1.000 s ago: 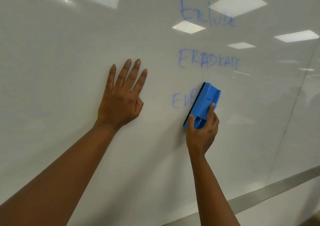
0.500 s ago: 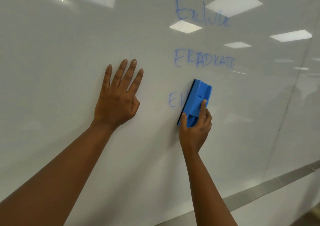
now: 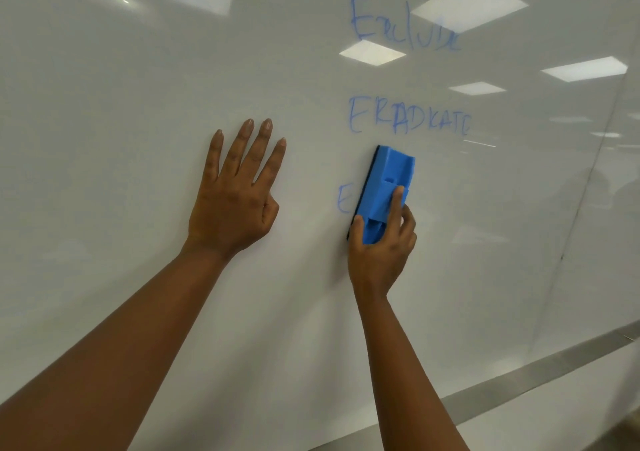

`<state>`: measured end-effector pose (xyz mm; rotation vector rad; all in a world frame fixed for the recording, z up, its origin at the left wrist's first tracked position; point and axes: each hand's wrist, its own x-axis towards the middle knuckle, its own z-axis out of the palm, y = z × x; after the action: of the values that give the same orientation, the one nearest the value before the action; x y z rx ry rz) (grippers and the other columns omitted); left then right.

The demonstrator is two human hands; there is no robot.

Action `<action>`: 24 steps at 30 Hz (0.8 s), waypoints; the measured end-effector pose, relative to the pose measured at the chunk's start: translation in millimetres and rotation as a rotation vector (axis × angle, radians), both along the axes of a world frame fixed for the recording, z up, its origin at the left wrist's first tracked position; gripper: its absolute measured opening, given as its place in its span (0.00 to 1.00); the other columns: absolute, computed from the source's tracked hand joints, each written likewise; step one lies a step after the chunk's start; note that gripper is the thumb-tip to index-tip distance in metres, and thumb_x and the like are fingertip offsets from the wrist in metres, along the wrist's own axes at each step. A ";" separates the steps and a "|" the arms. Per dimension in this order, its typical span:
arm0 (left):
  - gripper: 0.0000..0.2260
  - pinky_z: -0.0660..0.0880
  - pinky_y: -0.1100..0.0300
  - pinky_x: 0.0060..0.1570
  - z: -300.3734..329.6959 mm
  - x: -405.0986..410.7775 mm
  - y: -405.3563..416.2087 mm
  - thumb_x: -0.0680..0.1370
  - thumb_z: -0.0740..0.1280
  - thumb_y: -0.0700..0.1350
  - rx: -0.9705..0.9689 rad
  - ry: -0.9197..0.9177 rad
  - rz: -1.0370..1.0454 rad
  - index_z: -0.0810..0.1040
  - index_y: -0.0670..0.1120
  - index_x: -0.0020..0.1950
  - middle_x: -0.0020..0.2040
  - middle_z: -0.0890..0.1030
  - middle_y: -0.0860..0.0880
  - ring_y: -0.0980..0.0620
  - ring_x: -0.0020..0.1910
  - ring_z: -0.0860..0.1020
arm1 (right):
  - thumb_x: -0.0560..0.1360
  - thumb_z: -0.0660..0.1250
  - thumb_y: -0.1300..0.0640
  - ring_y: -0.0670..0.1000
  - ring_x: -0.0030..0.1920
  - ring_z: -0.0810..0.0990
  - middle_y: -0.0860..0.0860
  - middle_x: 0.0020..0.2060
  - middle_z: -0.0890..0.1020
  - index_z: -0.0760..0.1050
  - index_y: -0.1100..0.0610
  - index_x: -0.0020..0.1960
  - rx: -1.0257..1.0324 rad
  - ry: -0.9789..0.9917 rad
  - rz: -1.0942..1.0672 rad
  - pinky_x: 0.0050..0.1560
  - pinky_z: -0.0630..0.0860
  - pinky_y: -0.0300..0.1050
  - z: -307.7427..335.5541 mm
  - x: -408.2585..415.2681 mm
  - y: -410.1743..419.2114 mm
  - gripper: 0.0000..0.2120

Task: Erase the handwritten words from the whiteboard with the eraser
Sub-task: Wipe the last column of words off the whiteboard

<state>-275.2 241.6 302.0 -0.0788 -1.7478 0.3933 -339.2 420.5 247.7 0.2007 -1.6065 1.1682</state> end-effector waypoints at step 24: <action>0.27 0.50 0.42 0.72 -1.3 0.8 -0.2 0.75 0.53 0.42 -0.003 -0.007 0.011 0.61 0.42 0.75 0.75 0.61 0.40 0.40 0.74 0.58 | 0.71 0.70 0.56 0.48 0.55 0.68 0.54 0.63 0.70 0.56 0.48 0.72 0.134 0.042 0.016 0.44 0.72 0.40 -24.9 1.6 6.7 0.35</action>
<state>-274.4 241.4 300.7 -0.0729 -1.7555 0.4044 -337.6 427.2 222.8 0.3227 -1.6501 1.0621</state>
